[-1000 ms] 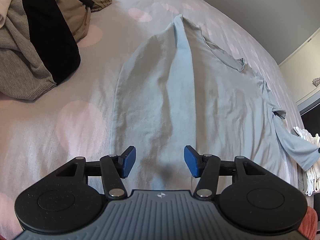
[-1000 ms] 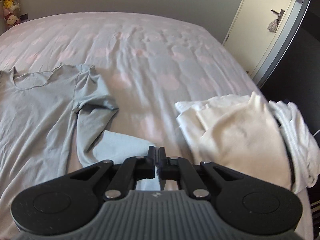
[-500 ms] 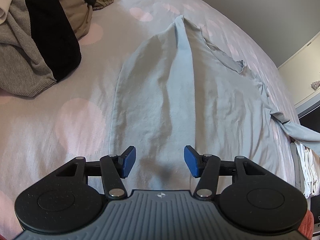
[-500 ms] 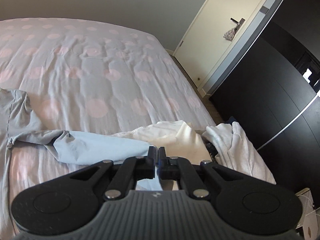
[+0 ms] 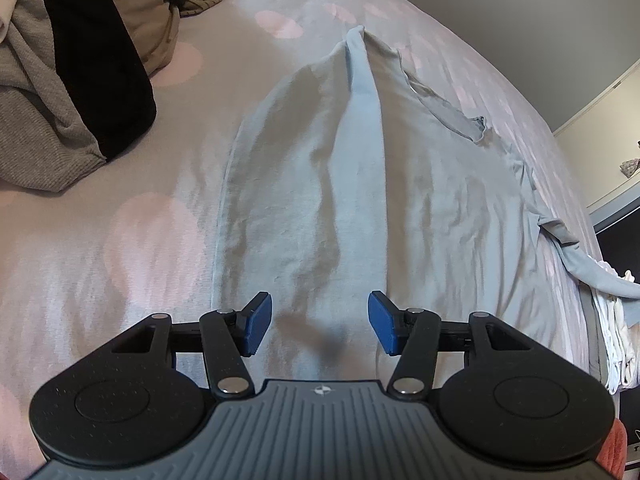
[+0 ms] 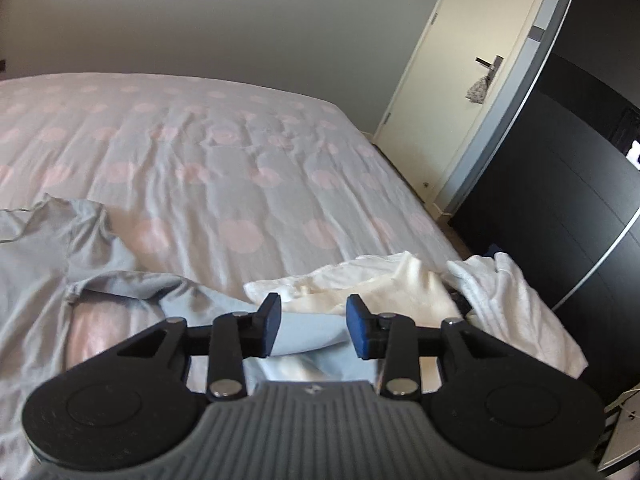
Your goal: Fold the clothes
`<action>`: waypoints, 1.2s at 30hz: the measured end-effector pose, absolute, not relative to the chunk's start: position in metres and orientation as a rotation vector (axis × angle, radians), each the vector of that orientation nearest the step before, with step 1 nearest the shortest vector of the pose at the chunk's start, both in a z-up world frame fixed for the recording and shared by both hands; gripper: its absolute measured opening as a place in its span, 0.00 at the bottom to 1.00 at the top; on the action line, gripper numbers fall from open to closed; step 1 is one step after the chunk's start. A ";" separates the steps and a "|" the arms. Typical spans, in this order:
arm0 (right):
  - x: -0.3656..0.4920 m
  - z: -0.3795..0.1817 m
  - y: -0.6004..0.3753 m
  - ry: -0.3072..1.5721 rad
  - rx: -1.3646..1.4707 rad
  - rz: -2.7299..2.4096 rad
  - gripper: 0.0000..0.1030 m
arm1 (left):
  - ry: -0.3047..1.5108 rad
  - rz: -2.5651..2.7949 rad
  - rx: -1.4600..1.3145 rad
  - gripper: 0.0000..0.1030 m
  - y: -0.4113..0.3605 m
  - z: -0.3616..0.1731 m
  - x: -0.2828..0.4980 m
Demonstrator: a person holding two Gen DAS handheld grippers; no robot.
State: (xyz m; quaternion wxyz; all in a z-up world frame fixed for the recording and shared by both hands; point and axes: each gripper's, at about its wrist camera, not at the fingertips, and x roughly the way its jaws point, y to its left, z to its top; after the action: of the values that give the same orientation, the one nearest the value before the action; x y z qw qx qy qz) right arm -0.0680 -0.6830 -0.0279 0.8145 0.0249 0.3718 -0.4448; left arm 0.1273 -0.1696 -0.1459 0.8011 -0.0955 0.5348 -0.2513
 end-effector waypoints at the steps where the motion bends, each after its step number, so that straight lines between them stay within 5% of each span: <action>1: -0.066 -0.029 -0.674 0.780 0.070 -0.917 0.40 | 1.146 -0.542 -0.207 0.50 -0.170 -0.146 0.127; 16: -0.004 -0.108 -0.532 0.727 0.325 -0.534 0.42 | 1.130 -0.549 -0.226 0.50 -0.166 -0.141 0.124; 25: -0.013 -0.136 -0.498 0.719 0.262 -0.525 0.52 | 1.137 -0.550 -0.247 0.50 -0.161 -0.141 0.125; 27: -0.017 -0.134 -0.498 0.689 0.261 -0.529 0.63 | 1.138 -0.540 -0.256 0.50 -0.160 -0.141 0.125; 36: -0.019 -0.140 -0.504 0.679 0.299 -0.526 0.63 | 1.190 -0.403 -0.260 0.50 -0.147 -0.146 0.128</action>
State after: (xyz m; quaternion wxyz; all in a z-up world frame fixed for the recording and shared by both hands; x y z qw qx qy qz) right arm -0.0191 -0.5038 -0.1404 0.8984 0.1445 0.3280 -0.2538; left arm 0.1278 -0.1474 -0.1462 0.8011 -0.1210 0.5552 -0.1880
